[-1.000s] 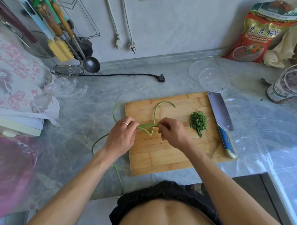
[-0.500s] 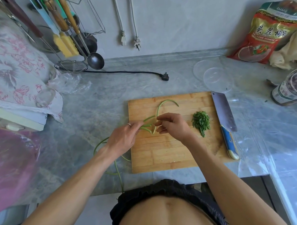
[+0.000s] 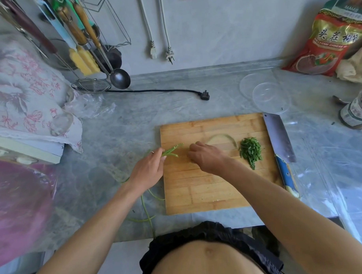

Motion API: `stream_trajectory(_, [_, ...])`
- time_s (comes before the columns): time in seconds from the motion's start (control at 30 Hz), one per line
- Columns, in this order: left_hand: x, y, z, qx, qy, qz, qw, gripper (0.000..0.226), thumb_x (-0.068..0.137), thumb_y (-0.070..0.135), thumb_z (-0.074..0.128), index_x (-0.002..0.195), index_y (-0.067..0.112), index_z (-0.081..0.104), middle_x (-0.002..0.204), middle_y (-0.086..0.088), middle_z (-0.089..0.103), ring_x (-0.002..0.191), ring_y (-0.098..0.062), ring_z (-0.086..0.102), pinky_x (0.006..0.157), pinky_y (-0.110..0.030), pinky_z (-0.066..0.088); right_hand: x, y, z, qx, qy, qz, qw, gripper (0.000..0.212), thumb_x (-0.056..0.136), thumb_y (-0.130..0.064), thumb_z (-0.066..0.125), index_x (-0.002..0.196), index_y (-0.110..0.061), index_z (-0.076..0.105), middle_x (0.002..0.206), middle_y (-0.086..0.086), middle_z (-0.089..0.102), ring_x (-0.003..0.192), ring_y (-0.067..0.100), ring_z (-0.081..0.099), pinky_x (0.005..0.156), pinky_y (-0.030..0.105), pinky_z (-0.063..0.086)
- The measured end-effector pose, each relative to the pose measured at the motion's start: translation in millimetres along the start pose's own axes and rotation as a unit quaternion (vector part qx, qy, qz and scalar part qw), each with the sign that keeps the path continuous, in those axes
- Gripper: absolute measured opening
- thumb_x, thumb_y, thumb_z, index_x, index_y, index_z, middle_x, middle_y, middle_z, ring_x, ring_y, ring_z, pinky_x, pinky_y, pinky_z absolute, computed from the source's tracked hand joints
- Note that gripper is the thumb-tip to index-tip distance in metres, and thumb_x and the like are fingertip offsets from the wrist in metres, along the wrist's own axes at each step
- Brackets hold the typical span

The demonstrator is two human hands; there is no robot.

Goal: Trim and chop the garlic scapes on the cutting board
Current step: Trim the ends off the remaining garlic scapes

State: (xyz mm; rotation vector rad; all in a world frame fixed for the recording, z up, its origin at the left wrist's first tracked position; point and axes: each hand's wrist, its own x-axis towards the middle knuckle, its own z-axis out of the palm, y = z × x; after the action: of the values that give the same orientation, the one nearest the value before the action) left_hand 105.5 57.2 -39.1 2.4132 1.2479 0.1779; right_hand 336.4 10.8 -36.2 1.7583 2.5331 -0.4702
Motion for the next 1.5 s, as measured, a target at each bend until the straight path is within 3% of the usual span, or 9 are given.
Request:
stream_trajectory(0.07, [-1, -1, -7, -0.041, 0.006, -0.025, 0.999, 0.021, 0.106, 0.025, 0.036, 0.111, 0.008, 0.048, 0.075, 0.001, 0.05, 0.061, -0.019, 0.049, 0.054, -0.033, 0.033, 4, -5, -6, 0.156, 0.09, 0.063, 0.982, 0.009, 0.098, -0.01, 0.051, 0.101, -0.005, 0.058, 0.098, 0.008, 0.058, 0.088, 0.022, 0.052, 0.068, 0.036, 0.048])
stream_trajectory(0.17, [1, 3, -20, -0.119, 0.016, -0.058, 0.991, 0.015, 0.106, 0.022, 0.038, 0.101, 0.011, 0.047, 0.07, 0.006, 0.048, 0.06, -0.013, 0.047, 0.055, -0.034, 0.031, 7, -13, -24, 0.426, 0.219, 0.224, 0.849, 0.014, 0.096, -0.015, 0.056, 0.109, -0.009, 0.059, 0.09, 0.005, 0.066, 0.077, 0.017, 0.062, 0.066, 0.028, 0.053])
stream_trajectory(0.37, [16, 12, -34, -0.133, 0.044, -0.028, 0.99, 0.017, 0.105, 0.019, 0.042, 0.102, 0.006, 0.053, 0.079, -0.001, 0.052, 0.072, -0.024, 0.053, 0.063, -0.038, 0.038, 12, -36, -39, 0.666, 0.249, 0.245, 0.659, 0.009, 0.091, 0.0, 0.062, 0.101, 0.001, 0.063, 0.088, 0.02, 0.071, 0.072, 0.02, 0.07, 0.07, 0.031, 0.061])
stream_trajectory(0.73, [8, 23, -5, -0.067, -0.022, 0.041, 0.997, 0.022, 0.102, 0.014, 0.045, 0.124, 0.01, 0.046, 0.09, -0.004, 0.061, 0.073, -0.023, 0.06, 0.061, -0.04, 0.048, -3, -52, -19, 0.778, 0.234, 0.288, 0.506, 0.014, 0.088, 0.004, 0.066, 0.099, 0.01, 0.062, 0.084, 0.019, 0.072, 0.08, 0.026, 0.072, 0.077, 0.03, 0.06])
stream_trajectory(0.83, [8, 24, -1, -0.039, -0.06, 0.034, 0.997, 0.026, 0.103, 0.015, 0.042, 0.128, 0.013, 0.045, 0.103, -0.009, 0.064, 0.083, -0.026, 0.062, 0.067, -0.042, 0.052, -4, -49, -15, 0.762, 0.212, 0.307, 0.529, 0.015, 0.089, 0.006, 0.061, 0.104, 0.008, 0.062, 0.09, 0.019, 0.071, 0.08, 0.024, 0.072, 0.075, 0.028, 0.059])
stream_trajectory(1.03, [21, 34, -11, 0.105, 0.004, 0.114, 0.988, 0.037, 0.087, -0.001, 0.055, 0.123, 0.009, 0.058, 0.099, -0.01, 0.065, 0.072, -0.029, 0.062, 0.054, -0.036, 0.049, -28, -19, -12, 0.57, 0.191, 0.319, 0.733, 0.046, 0.089, 0.003, 0.037, 0.129, -0.012, 0.054, 0.115, 0.003, 0.065, 0.095, 0.011, 0.067, 0.081, 0.034, 0.058])
stream_trajectory(1.23, [37, 63, 24, 0.163, 0.054, 0.103, 0.98, 0.055, 0.07, -0.008, 0.071, 0.123, 0.006, 0.062, 0.101, -0.012, 0.061, 0.085, -0.031, 0.06, 0.068, -0.039, 0.05, -50, -2, -10, 0.404, 0.2, 0.329, 0.83, 0.041, 0.089, 0.0, 0.044, 0.127, -0.004, 0.058, 0.12, 0.01, 0.066, 0.112, 0.022, 0.061, 0.091, 0.023, 0.045])
stream_trajectory(1.37, [26, 65, 52, 0.147, 0.021, 0.055, 0.987, 0.054, 0.089, 0.021, 0.063, 0.139, 0.004, 0.047, 0.132, -0.013, 0.049, 0.114, -0.033, 0.051, 0.089, -0.043, 0.048, -59, -6, 0, 0.317, 0.181, 0.278, 0.888, 0.042, 0.087, 0.001, 0.048, 0.128, 0.002, 0.056, 0.122, 0.019, 0.062, 0.11, 0.031, 0.061, 0.081, 0.017, 0.039])
stream_trajectory(1.5, [16, 61, 68, 0.133, 0.007, 0.032, 0.991, 0.066, 0.097, 0.041, 0.037, 0.148, -0.001, 0.035, 0.154, -0.02, 0.035, 0.142, -0.037, 0.033, 0.115, -0.05, 0.031, -59, -11, 6, 0.27, 0.147, 0.213, 0.927, 0.049, 0.09, -0.009, 0.05, 0.138, 0.001, 0.046, 0.139, 0.022, 0.048, 0.125, 0.041, 0.046, 0.1, 0.044, 0.045])
